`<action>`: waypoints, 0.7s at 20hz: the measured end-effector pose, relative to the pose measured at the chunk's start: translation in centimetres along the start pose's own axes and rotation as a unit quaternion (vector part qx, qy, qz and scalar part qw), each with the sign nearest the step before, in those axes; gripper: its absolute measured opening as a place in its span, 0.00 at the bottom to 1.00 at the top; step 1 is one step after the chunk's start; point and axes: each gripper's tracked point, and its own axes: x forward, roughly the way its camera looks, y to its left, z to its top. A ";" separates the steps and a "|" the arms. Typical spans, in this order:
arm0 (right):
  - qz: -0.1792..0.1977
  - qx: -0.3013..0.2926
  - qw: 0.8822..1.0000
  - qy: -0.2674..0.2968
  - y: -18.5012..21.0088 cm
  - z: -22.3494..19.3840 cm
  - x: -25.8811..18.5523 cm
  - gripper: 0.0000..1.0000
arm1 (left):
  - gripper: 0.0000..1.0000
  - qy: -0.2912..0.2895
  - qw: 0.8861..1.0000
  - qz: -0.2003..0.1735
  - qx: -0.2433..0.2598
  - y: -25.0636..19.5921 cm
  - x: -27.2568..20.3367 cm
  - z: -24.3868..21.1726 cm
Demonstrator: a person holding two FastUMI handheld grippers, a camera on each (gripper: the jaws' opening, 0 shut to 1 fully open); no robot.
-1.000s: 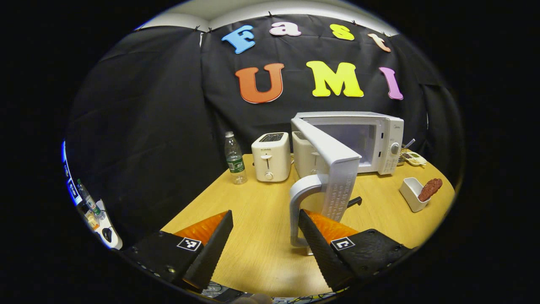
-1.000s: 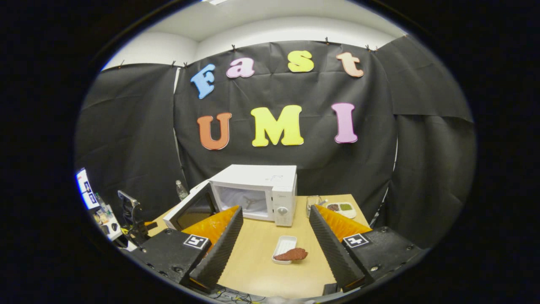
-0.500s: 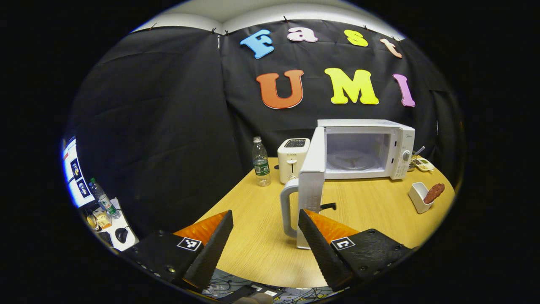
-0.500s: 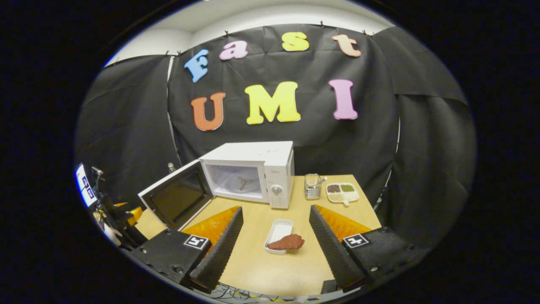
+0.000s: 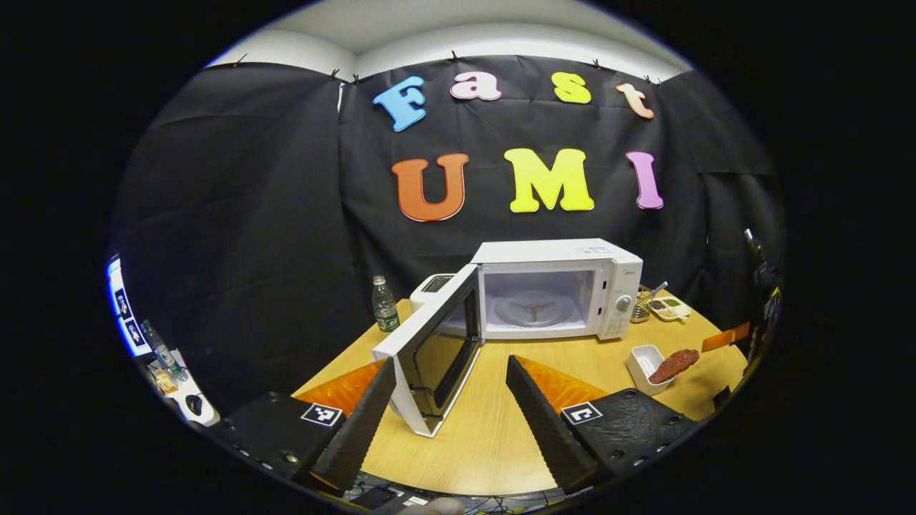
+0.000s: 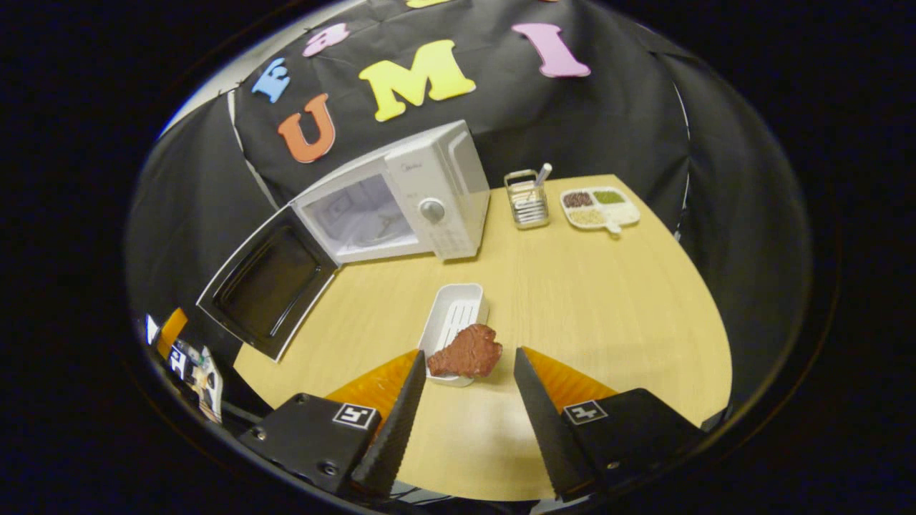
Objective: Open the microwave oven with the left hand, put the food in, and close the microwave oven.
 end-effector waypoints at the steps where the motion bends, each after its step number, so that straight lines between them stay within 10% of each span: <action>1: 0.008 0.014 1.000 0.015 -0.3 -0.1 1.3 0.69 | 0.95 0.003 1.000 -0.004 -0.005 -1.1 0.0 0.2; 9: 0.115 0.084 0.980 0.138 -0.3 -1.7 4.9 0.49 | 0.95 0.034 0.998 0.042 0.013 -4.7 1.1 1.0; 14: 0.154 0.131 0.964 0.172 0.0 -1.6 5.3 0.15 | 0.95 0.041 0.997 0.069 0.013 -7.1 0.2 1.7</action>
